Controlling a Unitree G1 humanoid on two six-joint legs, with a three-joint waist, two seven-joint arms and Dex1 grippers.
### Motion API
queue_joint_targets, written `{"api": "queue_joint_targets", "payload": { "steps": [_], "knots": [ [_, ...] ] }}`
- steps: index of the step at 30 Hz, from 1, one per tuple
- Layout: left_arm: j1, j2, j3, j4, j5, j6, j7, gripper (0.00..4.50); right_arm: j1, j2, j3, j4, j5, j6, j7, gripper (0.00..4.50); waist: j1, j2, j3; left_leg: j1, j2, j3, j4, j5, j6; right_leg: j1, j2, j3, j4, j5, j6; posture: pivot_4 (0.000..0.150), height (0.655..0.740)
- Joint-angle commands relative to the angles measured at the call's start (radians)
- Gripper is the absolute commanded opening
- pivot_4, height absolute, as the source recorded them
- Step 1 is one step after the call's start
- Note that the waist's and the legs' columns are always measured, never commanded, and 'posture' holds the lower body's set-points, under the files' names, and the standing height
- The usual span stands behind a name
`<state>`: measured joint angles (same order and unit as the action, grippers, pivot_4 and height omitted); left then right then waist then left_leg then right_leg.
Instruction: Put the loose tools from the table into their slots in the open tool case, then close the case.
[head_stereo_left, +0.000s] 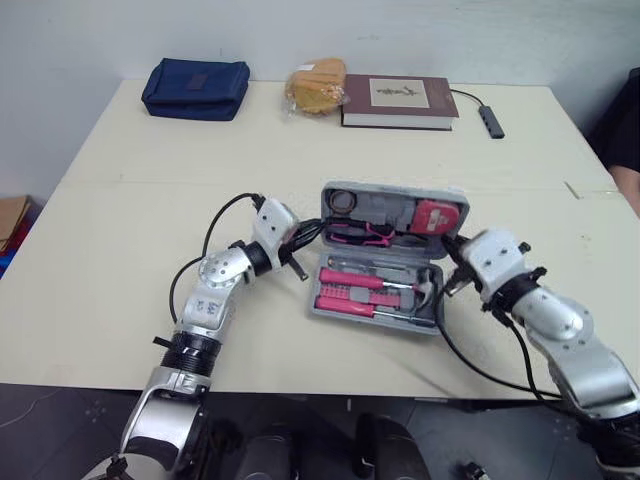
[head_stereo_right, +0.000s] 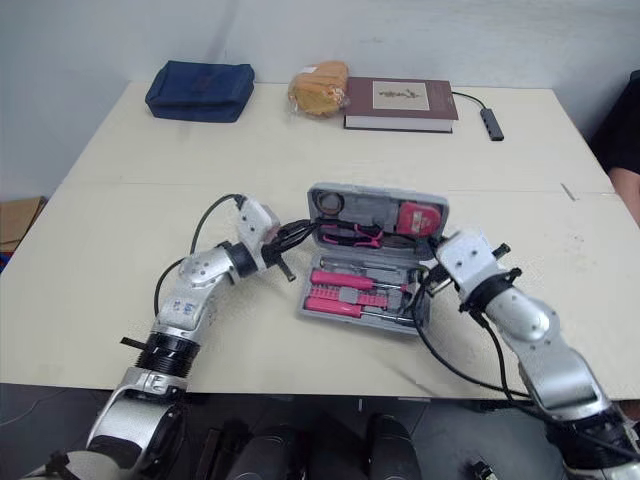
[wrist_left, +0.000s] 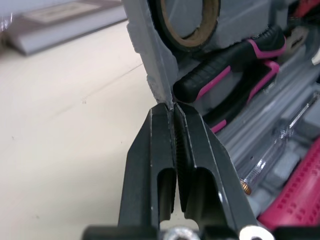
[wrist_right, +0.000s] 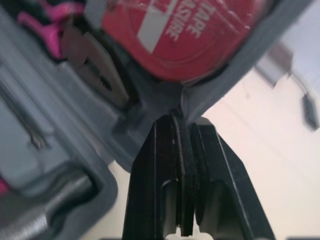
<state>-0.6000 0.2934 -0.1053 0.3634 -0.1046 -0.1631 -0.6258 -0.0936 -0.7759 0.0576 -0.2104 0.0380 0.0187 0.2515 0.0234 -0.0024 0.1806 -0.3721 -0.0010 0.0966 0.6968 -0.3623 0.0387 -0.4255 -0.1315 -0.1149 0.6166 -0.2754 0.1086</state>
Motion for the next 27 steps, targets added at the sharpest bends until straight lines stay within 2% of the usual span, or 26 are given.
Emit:
{"api": "queue_joint_targets", "payload": {
  "steps": [1, 4, 8, 9, 11, 12, 13, 14, 15, 17, 19, 23, 24, 25, 27],
  "knots": [
    [0.017, 0.063, 0.065, 0.042, 0.013, -0.272, -0.013, 0.01, 0.095, -0.076, -0.007, 0.128, -0.273, -0.245, -0.107, 0.00, 0.000, 0.000, 0.000, 0.000, 0.000, 0.000, 0.000, 0.000, 0.000, 0.000, 0.000, 0.000, 0.000, 0.000, 0.000, 0.150, 0.7400],
    [0.055, 0.096, 0.050, 0.070, 0.047, -0.392, -0.027, 0.01, 0.166, -0.080, 0.010, 0.168, -0.449, -0.374, -0.232, 0.00, -0.001, 0.000, 0.000, 0.000, 0.001, 0.000, -0.001, 0.000, 0.000, 0.000, -0.001, -0.001, 0.000, 0.000, 0.000, 0.150, 0.7400],
    [0.080, 0.107, 0.031, 0.080, 0.005, -0.434, -0.092, 0.01, 0.208, -0.067, 0.016, 0.209, -0.540, -0.453, -0.291, 0.00, -0.002, 0.000, 0.000, 0.002, 0.001, 0.000, 0.000, 0.000, 0.001, 0.002, -0.001, 0.000, 0.000, 0.000, 0.000, 0.150, 0.7400],
    [0.099, 0.111, 0.030, 0.072, -0.003, -0.445, -0.103, 0.29, 0.230, -0.065, 0.019, 0.208, -0.541, -0.476, -0.290, 0.00, -0.003, 0.001, 0.000, 0.003, 0.001, -0.001, 0.000, 0.000, 0.001, 0.004, -0.001, -0.001, -0.001, 0.000, 0.000, 0.150, 0.7400],
    [0.139, 0.133, 0.040, 0.061, -0.024, -0.448, -0.134, 0.87, 0.278, -0.072, 0.002, 0.189, -0.537, -0.505, -0.286, 0.78, -0.003, 0.001, -0.001, 0.005, 0.002, -0.002, -0.001, 0.000, 0.001, 0.007, -0.001, -0.002, -0.003, 0.000, 0.000, 0.150, 0.7400],
    [0.150, 0.144, 0.048, 0.062, -0.025, -0.452, -0.134, 1.32, 0.295, -0.076, -0.009, 0.183, -0.542, -0.512, -0.288, 1.20, -0.003, 0.001, -0.001, 0.007, 0.003, -0.004, -0.002, 0.000, 0.000, 0.009, 0.000, -0.003, -0.005, 0.000, 0.000, 0.150, 0.7400],
    [0.160, 0.157, 0.057, 0.063, -0.033, -0.445, -0.140, 1.47, 0.315, -0.081, -0.028, 0.178, -0.548, -0.519, -0.296, 1.43, -0.003, 0.001, 0.000, 0.007, 0.004, -0.004, -0.002, 0.000, 0.000, 0.010, 0.000, -0.004, -0.006, 0.000, 0.000, 0.150, 0.7400],
    [0.172, 0.185, 0.071, 0.060, -0.043, -0.424, -0.154, 2.05, 0.355, -0.094, -0.068, 0.170, -0.554, -0.523, -0.306, 2.08, -0.002, 0.001, 0.000, 0.008, 0.004, -0.005, -0.002, 0.000, 0.000, 0.012, 0.000, -0.005, -0.007, 0.000, 0.000, 0.150, 0.7400],
    [0.185, 0.218, 0.087, 0.060, -0.061, -0.382, -0.178, 2.31, 0.403, -0.111, -0.112, 0.162, -0.546, -0.545, -0.311, 2.39, -0.002, 0.001, 0.000, 0.008, 0.003, -0.006, -0.002, 0.000, 0.001, 0.012, -0.001, -0.005, -0.007, 0.000, 0.000, 0.150, 0.7400],
    [0.199, 0.272, 0.117, 0.068, -0.094, -0.307, -0.217, 3.18, 0.486, -0.129, -0.183, 0.142, -0.514, -0.579, -0.293, 3.30, 0.001, 0.001, 0.000, 0.012, 0.003, -0.006, -0.002, -0.001, 0.001, 0.017, -0.001, -0.005, -0.012, 0.000, 0.000, 0.150, 0.7400],
    [0.204, 0.301, 0.136, 0.071, -0.116, -0.257, -0.238, 3.18, 0.536, -0.131, -0.224, 0.126, -0.482, -0.599, -0.264, 3.30, 0.001, 0.000, 0.000, 0.015, 0.003, -0.006, -0.003, -0.002, 0.002, 0.019, -0.002, -0.003, -0.013, 0.000, 0.000, 0.150, 0.7400],
    [0.137, 0.297, 0.159, 0.087, -0.173, -0.131, -0.282, 3.18, 0.655, -0.099, -0.310, -0.014, -0.101, -0.525, -0.065, 3.30, 0.001, 0.000, 0.000, 0.015, 0.004, -0.006, -0.004, -0.003, 0.002, 0.019, -0.002, 0.003, -0.014, 0.000, 0.000, 0.150, 0.7400],
    [0.124, 0.289, 0.158, 0.091, -0.173, -0.114, -0.282, 2.77, 0.667, -0.092, -0.317, -0.039, -0.034, -0.503, -0.028, 2.78, 0.000, 0.000, 0.000, 0.015, 0.004, -0.006, -0.004, -0.003, 0.002, 0.019, -0.002, 0.003, -0.014, 0.000, 0.000, 0.150, 0.7400],
    [0.112, 0.279, 0.155, 0.093, -0.177, -0.100, -0.287, 2.63, 0.684, -0.084, -0.317, -0.069, 0.051, -0.457, 0.016, 2.41, -0.001, -0.001, -0.001, 0.015, 0.004, -0.006, -0.004, -0.003, 0.002, 0.019, -0.002, 0.003, -0.014, 0.000, 0.000, 0.150, 0.7400],
    [0.084, 0.261, 0.141, 0.096, -0.169, -0.074, -0.296, 1.86, 0.704, -0.064, -0.320, -0.106, 0.178, -0.400, 0.096, 1.50, -0.002, -0.001, -0.001, 0.018, 0.004, -0.005, -0.004, -0.003, 0.002, 0.022, -0.002, 0.002, -0.012, 0.000, 0.000, 0.150, 0.7400]
  ]
}}
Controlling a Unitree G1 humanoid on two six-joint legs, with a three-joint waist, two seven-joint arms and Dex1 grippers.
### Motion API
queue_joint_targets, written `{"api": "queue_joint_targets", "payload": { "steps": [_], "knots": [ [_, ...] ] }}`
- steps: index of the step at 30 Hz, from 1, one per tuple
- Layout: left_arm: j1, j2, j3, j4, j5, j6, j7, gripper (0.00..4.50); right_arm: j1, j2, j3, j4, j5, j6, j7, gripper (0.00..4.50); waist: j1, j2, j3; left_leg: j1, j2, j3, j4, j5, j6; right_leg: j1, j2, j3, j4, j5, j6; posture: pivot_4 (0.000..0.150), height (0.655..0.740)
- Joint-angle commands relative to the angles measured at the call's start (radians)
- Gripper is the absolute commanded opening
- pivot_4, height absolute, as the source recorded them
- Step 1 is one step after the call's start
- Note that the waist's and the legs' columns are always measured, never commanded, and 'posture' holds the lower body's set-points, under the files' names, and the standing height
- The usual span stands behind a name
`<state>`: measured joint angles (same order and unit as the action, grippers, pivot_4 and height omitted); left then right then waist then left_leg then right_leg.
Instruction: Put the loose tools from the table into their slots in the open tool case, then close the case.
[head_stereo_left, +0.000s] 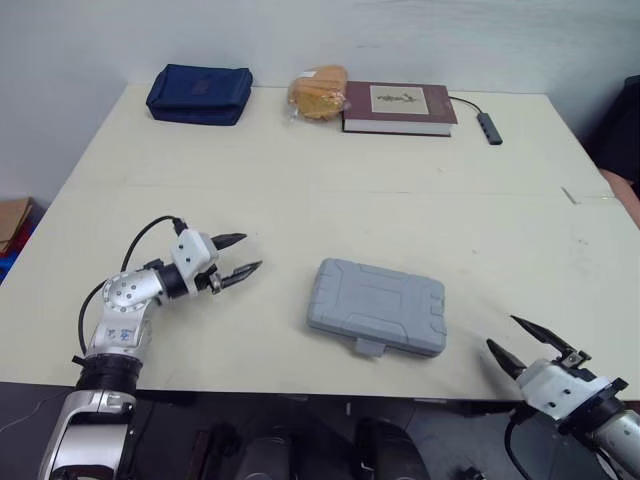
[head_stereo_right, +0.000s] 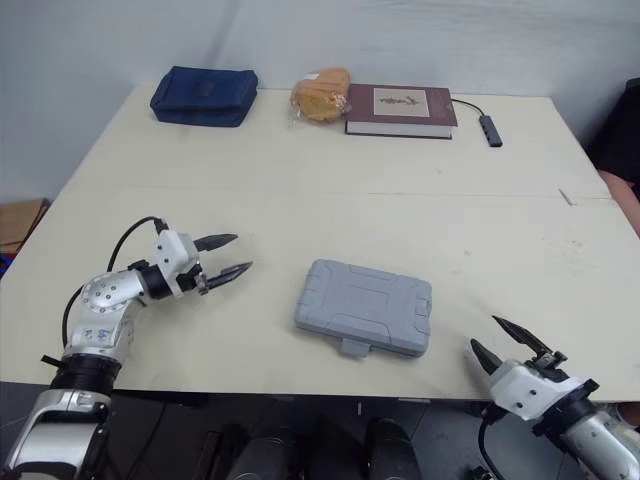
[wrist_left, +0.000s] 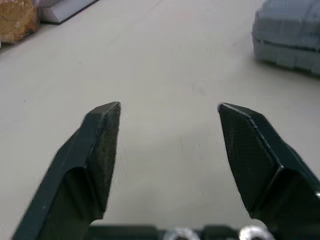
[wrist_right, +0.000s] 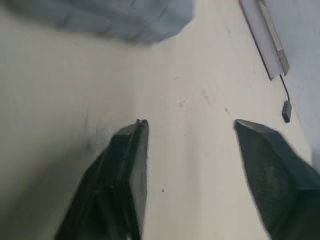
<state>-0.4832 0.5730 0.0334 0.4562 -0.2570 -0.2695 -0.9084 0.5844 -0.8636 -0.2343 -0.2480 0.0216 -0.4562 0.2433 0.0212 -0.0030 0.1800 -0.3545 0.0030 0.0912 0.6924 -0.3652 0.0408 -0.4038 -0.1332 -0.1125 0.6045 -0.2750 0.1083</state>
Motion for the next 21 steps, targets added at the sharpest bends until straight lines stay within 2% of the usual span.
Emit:
{"api": "queue_joint_targets", "payload": {
  "steps": [1, 3, 4, 7, 12, 21],
  "knots": [
    [-0.052, -0.033, -0.007, 0.005, -0.013, 0.047, -0.020, 1.39, 0.045, 0.032, -0.028, -0.099, 0.261, 0.128, 0.146, 1.07, 0.000, 0.000, 0.000, 0.001, 0.000, 0.000, 0.000, 0.000, 0.000, 0.001, 0.000, 0.000, 0.000, 0.000, 0.000, 0.150, 0.7400],
    [-0.100, -0.062, -0.036, 0.012, 0.007, 0.075, -0.030, 0.43, 0.094, 0.019, -0.022, -0.169, 0.334, 0.202, 0.233, 0.03, 0.001, 0.000, 0.000, 0.001, 0.001, 0.000, -0.001, -0.001, 0.000, 0.001, 0.000, 0.000, 0.000, 0.000, 0.000, 0.150, 0.7400],
    [-0.135, -0.083, -0.052, 0.028, 0.014, 0.089, -0.038, 0.03, 0.118, 0.010, -0.010, -0.207, 0.364, 0.239, 0.274, 0.00, 0.004, 0.000, 0.000, 0.000, 0.001, 0.000, -0.001, -0.001, 0.000, 0.001, 0.001, 0.000, 0.000, 0.000, 0.000, 0.150, 0.7400],
    [-0.208, -0.125, -0.088, 0.074, 0.043, 0.107, -0.054, 0.03, 0.133, 0.020, 0.012, -0.276, 0.388, 0.323, 0.325, 0.00, 0.006, -0.001, 0.000, 0.000, 0.000, 0.000, 0.000, -0.001, 0.002, 0.001, 0.001, -0.001, 0.000, 0.000, 0.000, 0.150, 0.7400],
    [-0.329, -0.213, -0.152, 0.169, 0.094, 0.139, -0.077, 0.03, 0.113, 0.025, 0.103, -0.325, 0.293, 0.411, 0.374, 0.00, 0.006, -0.001, 0.000, 0.000, -0.001, 0.001, 0.001, -0.002, 0.004, 0.002, 0.001, -0.004, -0.002, 0.001, 0.002, 0.150, 0.7400],
    [-0.480, -0.317, -0.231, 0.408, 0.191, 0.096, -0.154, 0.03, -0.040, 0.098, 0.176, -0.239, 0.171, 0.516, 0.363, 0.00, 0.004, -0.003, 0.001, -0.001, -0.002, 0.001, 0.004, -0.003, 0.004, 0.002, 0.001, -0.007, -0.002, 0.002, 0.004, 0.150, 0.7400]
  ]
}}
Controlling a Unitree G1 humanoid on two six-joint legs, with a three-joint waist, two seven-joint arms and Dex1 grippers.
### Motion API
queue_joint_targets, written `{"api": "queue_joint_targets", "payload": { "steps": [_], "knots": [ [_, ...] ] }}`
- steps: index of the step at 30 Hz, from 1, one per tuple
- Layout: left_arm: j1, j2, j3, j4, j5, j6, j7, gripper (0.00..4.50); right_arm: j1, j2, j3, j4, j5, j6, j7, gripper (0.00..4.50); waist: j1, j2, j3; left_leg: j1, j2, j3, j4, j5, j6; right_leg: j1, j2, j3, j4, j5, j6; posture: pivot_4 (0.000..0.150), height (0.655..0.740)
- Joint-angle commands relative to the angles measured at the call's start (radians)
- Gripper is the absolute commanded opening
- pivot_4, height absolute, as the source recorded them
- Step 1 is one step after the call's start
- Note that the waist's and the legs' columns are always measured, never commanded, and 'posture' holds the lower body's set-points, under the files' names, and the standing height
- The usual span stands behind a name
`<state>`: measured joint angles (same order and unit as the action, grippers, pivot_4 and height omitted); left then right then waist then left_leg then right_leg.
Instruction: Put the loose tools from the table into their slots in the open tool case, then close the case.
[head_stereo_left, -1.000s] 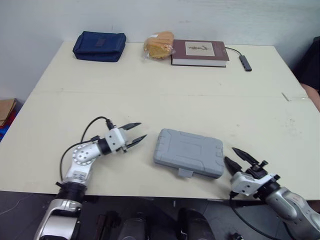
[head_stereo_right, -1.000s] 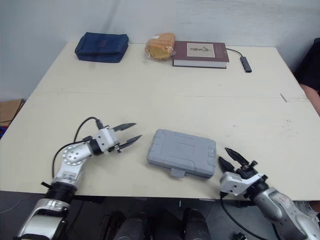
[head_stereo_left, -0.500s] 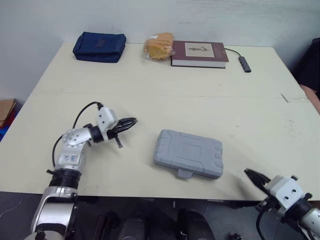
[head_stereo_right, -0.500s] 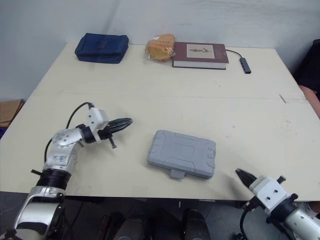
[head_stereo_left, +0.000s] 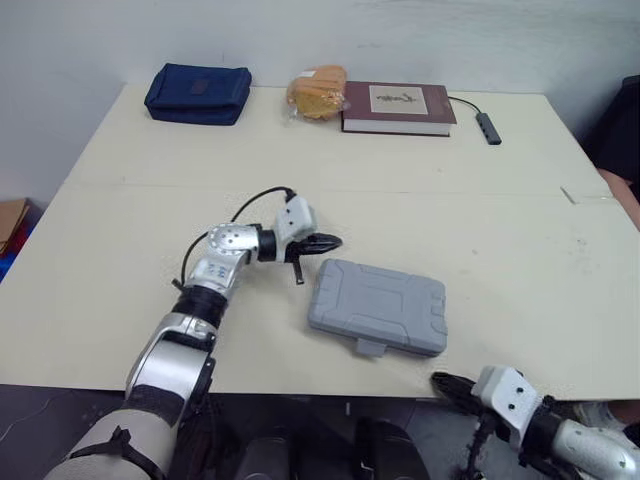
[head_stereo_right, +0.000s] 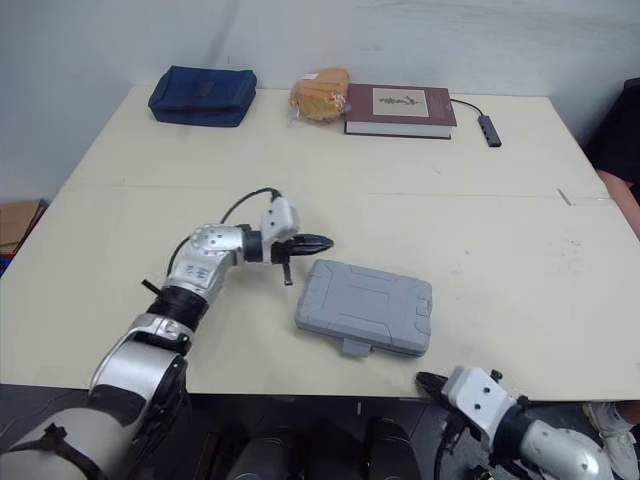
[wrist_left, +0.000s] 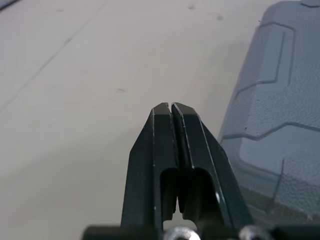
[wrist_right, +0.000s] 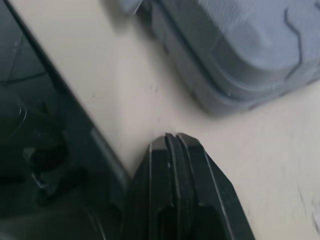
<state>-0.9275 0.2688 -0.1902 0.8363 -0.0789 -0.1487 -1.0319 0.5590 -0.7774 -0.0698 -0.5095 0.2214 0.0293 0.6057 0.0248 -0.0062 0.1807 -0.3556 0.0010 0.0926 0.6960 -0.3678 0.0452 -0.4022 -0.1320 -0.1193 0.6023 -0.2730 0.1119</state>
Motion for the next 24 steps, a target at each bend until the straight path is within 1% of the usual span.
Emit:
{"api": "queue_joint_targets", "payload": {
  "steps": [1, 4, 7, 11, 15, 18, 21, 24],
  "knots": [
    [-0.047, -0.015, -0.022, 0.053, 0.033, -0.025, -0.046, 0.03, -0.032, 0.016, 0.016, 0.033, -0.033, 0.039, 0.004, 0.00, 0.000, 0.000, 0.000, 0.000, 0.000, 0.000, 0.000, 0.000, 0.000, 0.000, 0.000, 0.000, 0.000, 0.000, 0.000, 0.150, 0.7400],
    [-0.071, -0.021, -0.042, 0.116, 0.074, -0.082, -0.059, 0.03, -0.076, 0.024, 0.032, 0.053, -0.047, 0.053, 0.015, 0.00, -0.002, -0.001, -0.001, 0.000, 0.000, 0.000, 0.000, 0.000, 0.000, 0.000, 0.000, 0.000, 0.000, 0.000, 0.000, 0.150, 0.7400],
    [-0.077, -0.024, -0.041, 0.141, 0.081, -0.092, -0.095, 0.03, -0.114, 0.029, 0.050, 0.076, -0.068, 0.054, 0.026, 0.00, -0.004, -0.002, -0.001, 0.001, 0.001, 0.000, 0.001, 0.000, 0.000, 0.000, 0.000, 0.000, 0.000, 0.000, 0.000, 0.150, 0.7400],
    [-0.041, 0.004, -0.040, 0.112, 0.076, -0.069, -0.169, 0.03, -0.190, 0.036, 0.059, 0.118, -0.079, 0.061, 0.042, 0.00, -0.007, -0.004, -0.002, 0.001, 0.001, 0.000, 0.001, 0.000, 0.000, 0.001, 0.000, 0.000, 0.000, 0.000, 0.000, 0.150, 0.7400],
    [0.023, 0.050, -0.026, 0.023, 0.060, -0.020, -0.216, 0.03, -0.275, 0.045, 0.076, 0.166, -0.090, 0.059, 0.055, 0.00, -0.019, -0.004, -0.003, 0.001, 0.001, 0.000, 0.001, 0.000, 0.000, 0.001, 0.000, 0.001, 0.002, 0.000, -0.001, 0.150, 0.7400],
    [0.100, 0.085, -0.007, -0.112, 0.029, 0.057, -0.232, 0.03, -0.365, 0.051, 0.089, 0.235, -0.109, 0.044, 0.065, 0.00, -0.023, -0.004, -0.003, 0.001, 0.001, 0.000, 0.002, 0.000, 0.000, 0.001, -0.001, 0.001, 0.003, 0.000, -0.001, 0.150, 0.7400],
    [0.187, 0.105, 0.009, -0.271, 0.006, 0.150, -0.196, 0.03, -0.464, 0.065, 0.100, 0.330, -0.124, 0.021, 0.064, 0.00, -0.026, -0.004, -0.003, 0.001, 0.001, 0.000, 0.002, 0.000, 0.000, 0.001, -0.004, 0.003, 0.002, 0.001, -0.001, 0.150, 0.7400],
    [0.257, 0.110, 0.016, -0.405, -0.005, 0.235, -0.153, 0.03, -0.529, 0.079, 0.111, 0.412, -0.140, -0.014, 0.065, 0.00, -0.023, -0.004, -0.003, 0.001, 0.001, -0.001, 0.002, 0.000, 0.000, 0.001, -0.006, 0.005, 0.002, 0.001, -0.001, 0.150, 0.7400]
  ]
}}
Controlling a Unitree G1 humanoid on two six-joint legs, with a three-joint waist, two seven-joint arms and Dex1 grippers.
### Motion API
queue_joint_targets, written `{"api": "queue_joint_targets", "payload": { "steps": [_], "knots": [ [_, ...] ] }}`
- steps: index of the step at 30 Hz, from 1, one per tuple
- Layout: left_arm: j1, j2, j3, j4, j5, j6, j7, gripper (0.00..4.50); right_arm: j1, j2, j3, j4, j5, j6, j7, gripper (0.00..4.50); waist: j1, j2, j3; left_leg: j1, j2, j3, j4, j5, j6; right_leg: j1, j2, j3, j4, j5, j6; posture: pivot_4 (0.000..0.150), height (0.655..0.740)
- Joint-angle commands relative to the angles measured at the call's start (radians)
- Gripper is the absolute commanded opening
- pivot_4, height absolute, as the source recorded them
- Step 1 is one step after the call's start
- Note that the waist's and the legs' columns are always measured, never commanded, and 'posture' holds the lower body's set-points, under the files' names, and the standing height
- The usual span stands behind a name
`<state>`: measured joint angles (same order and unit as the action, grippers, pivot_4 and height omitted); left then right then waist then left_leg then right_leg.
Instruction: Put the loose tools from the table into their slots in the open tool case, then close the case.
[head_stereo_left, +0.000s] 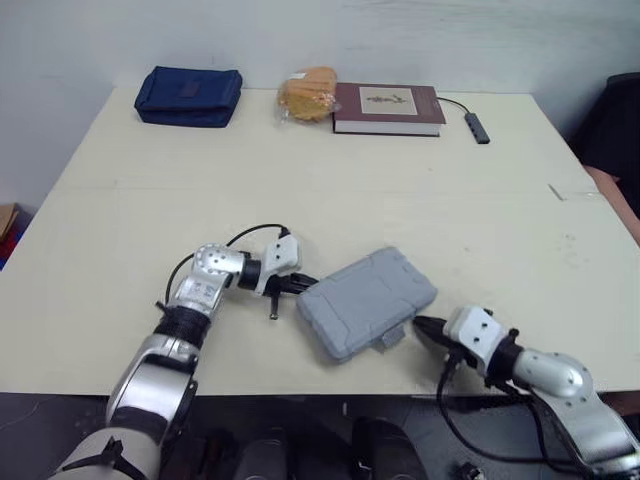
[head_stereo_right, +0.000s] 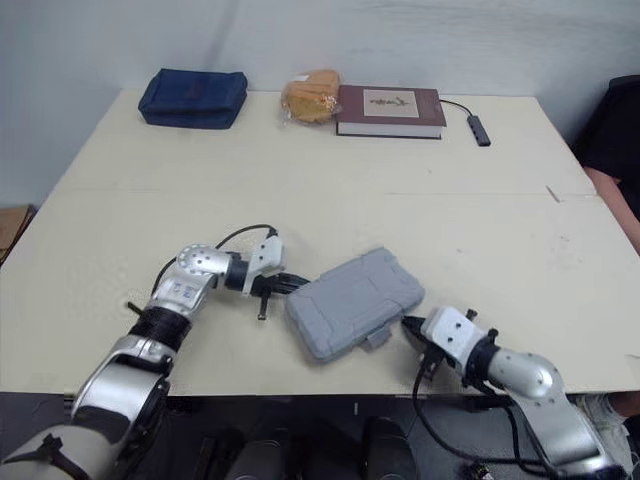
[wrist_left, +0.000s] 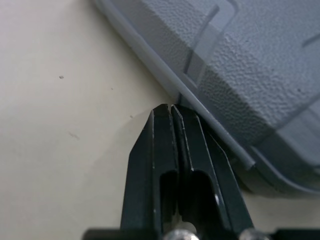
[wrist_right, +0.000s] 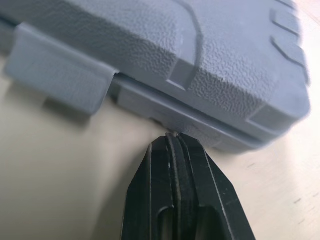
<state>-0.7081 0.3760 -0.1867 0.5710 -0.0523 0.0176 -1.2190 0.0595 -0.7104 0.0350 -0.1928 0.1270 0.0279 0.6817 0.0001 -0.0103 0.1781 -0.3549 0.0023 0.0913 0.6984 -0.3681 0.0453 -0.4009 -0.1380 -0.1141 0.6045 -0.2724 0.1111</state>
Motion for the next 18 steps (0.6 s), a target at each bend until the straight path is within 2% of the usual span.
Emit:
{"api": "queue_joint_targets", "payload": {
  "steps": [1, 4, 9, 11, 13, 15, 18],
  "knots": [
    [0.056, 0.002, 0.015, -0.175, -0.033, 0.094, 0.051, 0.03, -0.049, 0.017, 0.008, 0.119, -0.051, -0.023, -0.010, 0.00, 0.002, 0.000, 0.000, 0.000, 0.000, -0.001, 0.000, 0.000, 0.000, 0.001, 0.000, 0.000, 0.000, 0.000, 0.000, 0.150, 0.7400],
    [0.144, 0.007, 0.040, -0.322, -0.043, 0.187, 0.131, 0.03, -0.133, 0.041, 0.014, 0.205, -0.068, -0.048, -0.018, 0.00, -0.001, 0.000, 0.000, 0.001, -0.001, -0.002, 0.001, 0.000, 0.000, 0.003, -0.001, 0.001, -0.001, 0.000, 0.000, 0.150, 0.7400],
    [0.210, 0.019, 0.094, -0.433, -0.091, 0.256, 0.203, 0.03, -0.174, 0.054, -0.002, 0.275, -0.084, -0.084, -0.026, 0.00, 0.000, 0.000, 0.000, 0.001, -0.001, -0.003, 0.001, 0.000, 0.000, 0.004, -0.003, 0.000, -0.002, 0.000, 0.000, 0.150, 0.7400],
    [0.218, 0.033, 0.116, -0.461, -0.142, 0.233, 0.164, 0.03, -0.163, 0.051, -0.020, 0.273, -0.078, -0.104, -0.029, 0.00, 0.001, 0.000, 0.000, 0.001, -0.001, -0.003, 0.000, 0.000, 0.000, 0.004, -0.003, 0.000, -0.002, 0.000, 0.000, 0.150, 0.7400],
    [0.210, 0.054, 0.118, -0.466, -0.138, 0.207, 0.165, 0.03, -0.146, 0.049, -0.038, 0.263, -0.072, -0.122, -0.036, 0.00, 0.003, 0.000, 0.000, 0.001, -0.001, -0.004, 0.001, 0.000, 0.000, 0.004, -0.004, 0.000, -0.002, 0.000, 0.000, 0.150, 0.7400],
    [0.167, 0.057, 0.145, -0.469, -0.203, 0.182, 0.114, 0.03, -0.094, 0.046, -0.074, 0.217, -0.054, -0.184, -0.040, 0.00, 0.009, 0.001, 0.000, 0.001, -0.002, -0.004, 0.000, 0.000, 0.000, 0.005, -0.005, -0.001, -0.002, 0.000, 0.000, 0.150, 0.7400],
    [0.079, 0.043, 0.115, -0.476, -0.305, 0.184, -0.035, 0.03, 0.036, 0.045, -0.142, 0.099, -0.009, -0.179, -0.040, 0.00, 0.028, 0.002, 0.001, -0.001, -0.002, -0.006, 0.001, 0.000, 0.000, 0.005, -0.005, -0.003, -0.004, 0.000, 0.000, 0.150, 0.7400]
  ]
}}
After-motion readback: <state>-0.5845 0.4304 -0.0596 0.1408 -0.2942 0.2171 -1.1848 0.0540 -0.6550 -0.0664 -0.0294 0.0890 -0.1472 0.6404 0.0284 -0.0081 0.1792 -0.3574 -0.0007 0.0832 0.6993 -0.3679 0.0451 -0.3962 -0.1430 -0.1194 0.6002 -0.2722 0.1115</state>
